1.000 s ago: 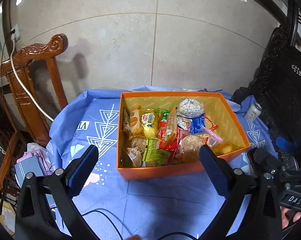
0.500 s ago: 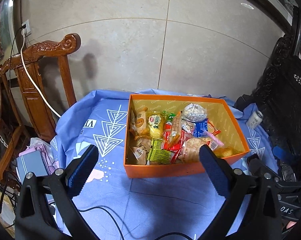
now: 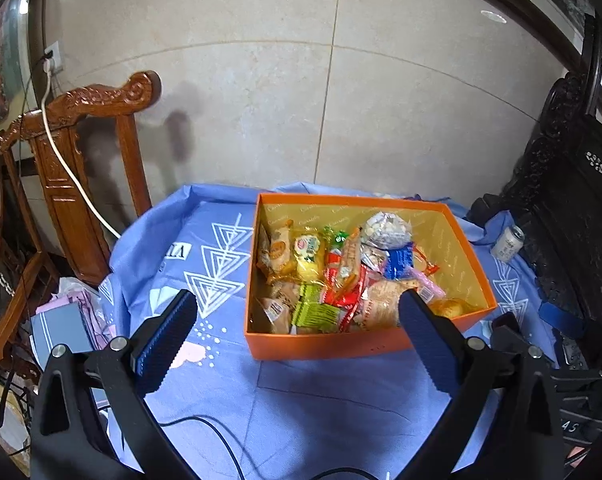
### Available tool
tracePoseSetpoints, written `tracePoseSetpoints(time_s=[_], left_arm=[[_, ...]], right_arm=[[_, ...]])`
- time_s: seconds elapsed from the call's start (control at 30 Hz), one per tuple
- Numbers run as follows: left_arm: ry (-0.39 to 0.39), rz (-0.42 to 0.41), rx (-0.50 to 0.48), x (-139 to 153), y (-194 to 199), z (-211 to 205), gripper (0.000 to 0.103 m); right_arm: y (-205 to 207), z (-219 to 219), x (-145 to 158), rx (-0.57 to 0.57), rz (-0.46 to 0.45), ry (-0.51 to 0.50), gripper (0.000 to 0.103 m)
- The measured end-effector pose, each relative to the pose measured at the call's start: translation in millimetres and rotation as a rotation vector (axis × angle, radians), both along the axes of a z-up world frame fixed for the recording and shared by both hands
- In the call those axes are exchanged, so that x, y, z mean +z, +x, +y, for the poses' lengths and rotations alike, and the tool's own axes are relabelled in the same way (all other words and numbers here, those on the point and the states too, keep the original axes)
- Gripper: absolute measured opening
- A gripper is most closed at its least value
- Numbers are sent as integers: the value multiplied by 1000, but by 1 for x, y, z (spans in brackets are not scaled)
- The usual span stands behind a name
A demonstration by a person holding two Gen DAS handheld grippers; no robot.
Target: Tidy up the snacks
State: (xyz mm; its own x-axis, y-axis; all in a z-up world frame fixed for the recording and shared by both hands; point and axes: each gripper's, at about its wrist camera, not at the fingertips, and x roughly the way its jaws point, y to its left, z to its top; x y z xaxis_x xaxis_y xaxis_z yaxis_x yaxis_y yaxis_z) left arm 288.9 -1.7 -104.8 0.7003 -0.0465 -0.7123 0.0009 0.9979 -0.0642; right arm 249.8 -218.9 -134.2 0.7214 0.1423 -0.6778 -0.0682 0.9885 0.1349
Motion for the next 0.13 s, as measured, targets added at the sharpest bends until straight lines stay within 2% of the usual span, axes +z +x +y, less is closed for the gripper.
tracePoseSetpoints(time_s=[0.13], left_arm=[[13, 7, -3, -2, 0, -1, 99]], right_arm=[[0, 0, -1, 2, 2, 4, 100]])
